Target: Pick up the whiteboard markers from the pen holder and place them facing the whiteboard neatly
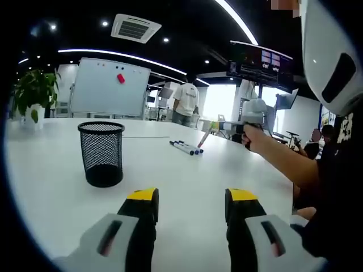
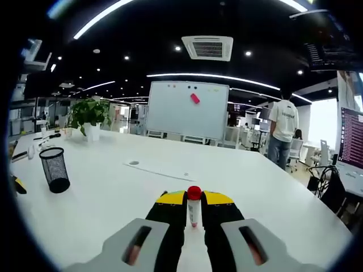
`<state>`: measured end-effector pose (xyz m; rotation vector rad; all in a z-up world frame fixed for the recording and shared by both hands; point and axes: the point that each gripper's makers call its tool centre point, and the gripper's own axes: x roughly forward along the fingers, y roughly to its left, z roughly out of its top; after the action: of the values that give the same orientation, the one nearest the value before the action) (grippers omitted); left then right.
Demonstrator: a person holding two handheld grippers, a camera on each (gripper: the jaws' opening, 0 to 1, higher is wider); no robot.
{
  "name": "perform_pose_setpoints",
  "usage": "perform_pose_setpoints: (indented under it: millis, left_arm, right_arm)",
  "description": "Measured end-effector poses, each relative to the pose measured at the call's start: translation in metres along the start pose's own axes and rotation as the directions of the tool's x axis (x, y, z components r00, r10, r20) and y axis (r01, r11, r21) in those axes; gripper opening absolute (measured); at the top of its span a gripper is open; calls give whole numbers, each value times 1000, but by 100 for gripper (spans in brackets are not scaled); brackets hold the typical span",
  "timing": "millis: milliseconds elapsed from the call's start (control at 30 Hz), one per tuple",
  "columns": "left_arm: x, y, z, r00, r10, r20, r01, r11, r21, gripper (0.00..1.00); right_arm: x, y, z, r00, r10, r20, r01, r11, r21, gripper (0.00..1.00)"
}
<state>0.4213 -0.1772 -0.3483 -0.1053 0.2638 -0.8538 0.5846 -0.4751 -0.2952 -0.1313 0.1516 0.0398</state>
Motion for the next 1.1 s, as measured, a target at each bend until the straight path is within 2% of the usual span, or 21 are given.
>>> perform_pose_setpoints:
  millis: [833,1100]
  left_arm:
    - [-4,1,1,1000,-3,8,3,1000,2,48]
    - [-2,1,1,1000,-7,5,7,1000,1,48]
  right_arm:
    - [3,-4,-20,997,-31,-67,33,999,24,13]
    - [5,-4,-21,997,-33,-74,35,999,25,13]
